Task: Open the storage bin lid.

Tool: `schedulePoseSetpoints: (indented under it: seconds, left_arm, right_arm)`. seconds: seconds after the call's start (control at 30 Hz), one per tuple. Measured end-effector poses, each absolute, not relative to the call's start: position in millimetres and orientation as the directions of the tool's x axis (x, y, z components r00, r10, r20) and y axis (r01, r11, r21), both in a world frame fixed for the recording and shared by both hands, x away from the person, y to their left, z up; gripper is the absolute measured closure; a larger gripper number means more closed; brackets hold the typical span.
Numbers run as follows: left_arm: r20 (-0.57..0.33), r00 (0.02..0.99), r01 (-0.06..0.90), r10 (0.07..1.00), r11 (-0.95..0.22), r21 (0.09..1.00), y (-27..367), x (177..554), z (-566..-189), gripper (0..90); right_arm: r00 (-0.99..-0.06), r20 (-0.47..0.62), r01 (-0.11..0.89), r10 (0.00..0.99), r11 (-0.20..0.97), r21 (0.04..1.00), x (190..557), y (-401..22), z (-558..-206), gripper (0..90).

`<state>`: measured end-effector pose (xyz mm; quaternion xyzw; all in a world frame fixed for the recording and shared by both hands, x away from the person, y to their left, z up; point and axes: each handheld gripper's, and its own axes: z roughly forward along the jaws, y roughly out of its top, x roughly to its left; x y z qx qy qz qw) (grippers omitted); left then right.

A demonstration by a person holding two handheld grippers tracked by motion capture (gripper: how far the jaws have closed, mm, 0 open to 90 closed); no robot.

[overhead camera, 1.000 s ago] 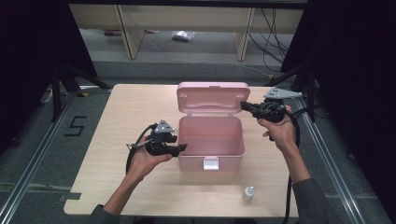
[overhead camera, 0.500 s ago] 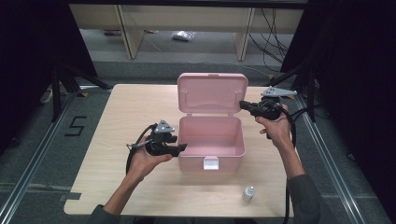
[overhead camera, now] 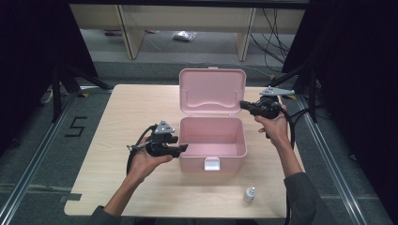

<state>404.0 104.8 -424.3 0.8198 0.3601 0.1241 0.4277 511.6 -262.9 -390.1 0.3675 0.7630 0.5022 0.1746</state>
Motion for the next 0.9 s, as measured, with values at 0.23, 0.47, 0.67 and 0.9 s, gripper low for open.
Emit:
schedulePoseSetpoints:
  seconds: [0.23,0.47,0.67,0.9]
  left_arm:
    - [-0.101,0.705,0.482,0.702,-0.369,0.795,104.3,403.3,-424.5,48.6]
    - [-0.104,0.701,0.485,0.705,-0.365,0.795,104.6,403.2,-424.7,48.6]
    - [-0.104,0.700,0.485,0.707,-0.364,0.795,104.5,403.0,-424.7,48.7]
    - [-0.110,0.697,0.488,0.708,-0.357,0.796,104.7,403.0,-424.9,48.7]
  right_arm:
    - [-0.658,0.114,0.408,0.745,0.225,0.885,511.4,-263.7,-392.7,87.9]
    - [-0.660,0.099,0.414,0.745,0.250,0.875,497.2,-264.3,-389.1,82.0]
    - [-0.667,0.027,0.412,0.745,0.338,0.846,470.5,-265.9,-385.3,70.5]
    - [-0.667,0.063,0.429,0.742,0.314,0.847,438.6,-278.5,-396.3,60.4]
